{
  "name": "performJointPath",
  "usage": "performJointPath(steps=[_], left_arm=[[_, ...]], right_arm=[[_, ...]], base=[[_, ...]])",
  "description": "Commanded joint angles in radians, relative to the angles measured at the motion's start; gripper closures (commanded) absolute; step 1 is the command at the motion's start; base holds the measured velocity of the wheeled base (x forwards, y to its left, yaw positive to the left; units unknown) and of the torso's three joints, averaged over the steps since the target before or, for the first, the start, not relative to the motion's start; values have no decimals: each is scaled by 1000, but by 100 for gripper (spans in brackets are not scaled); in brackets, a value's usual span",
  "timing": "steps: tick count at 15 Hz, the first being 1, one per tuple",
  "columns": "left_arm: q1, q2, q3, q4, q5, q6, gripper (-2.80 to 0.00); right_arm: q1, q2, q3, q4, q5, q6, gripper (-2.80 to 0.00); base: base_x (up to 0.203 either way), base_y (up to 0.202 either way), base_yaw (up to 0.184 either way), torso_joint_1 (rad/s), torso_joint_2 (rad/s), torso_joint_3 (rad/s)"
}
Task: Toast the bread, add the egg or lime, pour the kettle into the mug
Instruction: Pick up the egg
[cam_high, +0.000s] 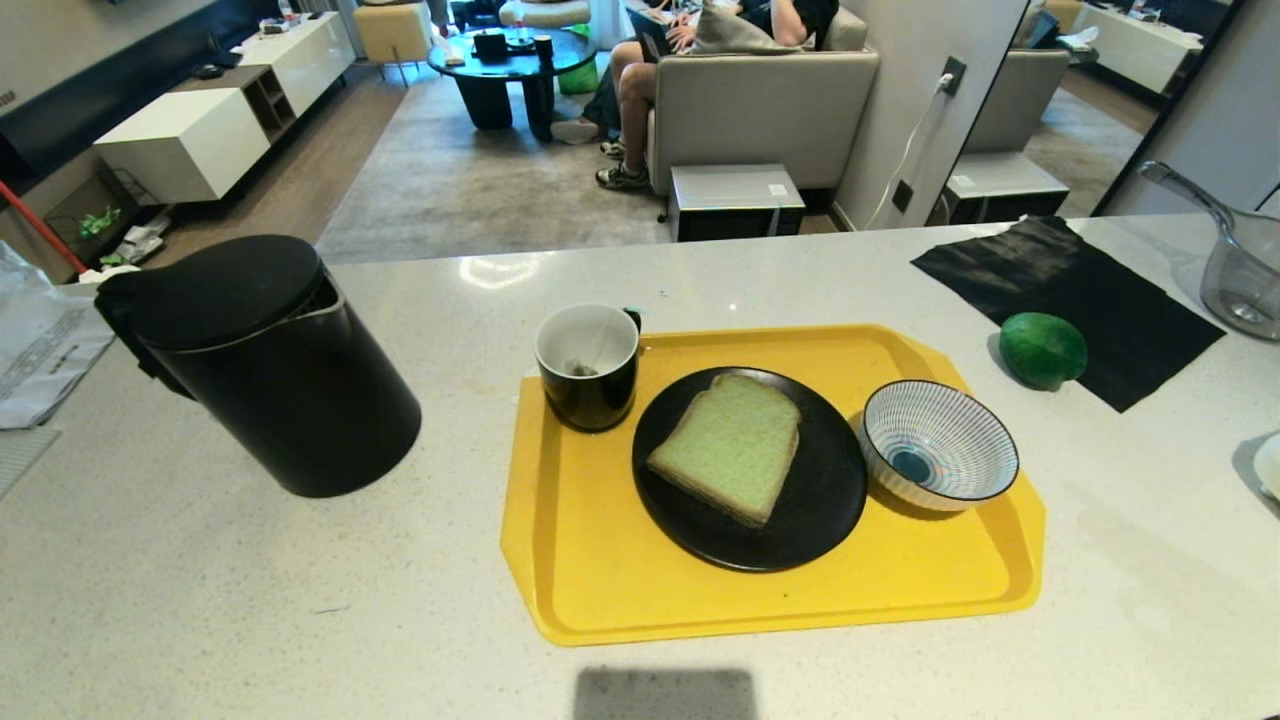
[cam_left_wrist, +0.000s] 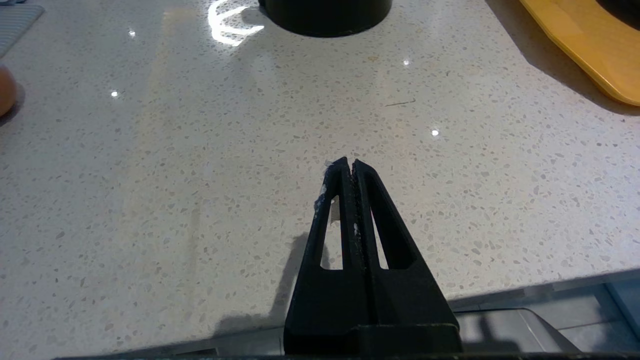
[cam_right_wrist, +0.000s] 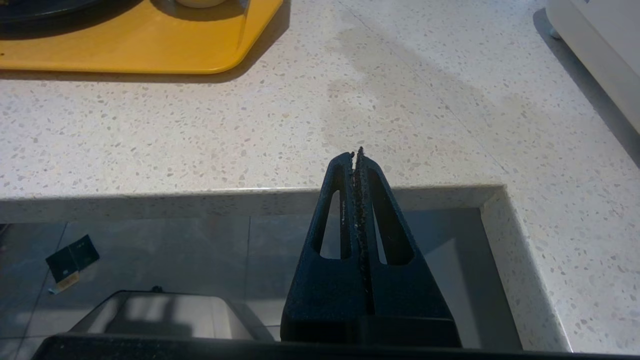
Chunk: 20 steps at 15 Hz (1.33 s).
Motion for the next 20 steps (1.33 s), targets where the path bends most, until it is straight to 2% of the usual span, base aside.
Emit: performJointPath(steps=[1, 20], left_arm=[[0, -1, 17, -1, 0, 0, 0], [0, -1, 17, -1, 0, 1, 0]], right_arm=[[0, 0, 2, 0, 0, 0, 0], [0, 0, 2, 0, 0, 0, 0]], base=[[0, 0, 0, 0, 0, 0], [0, 0, 0, 0, 0, 0]])
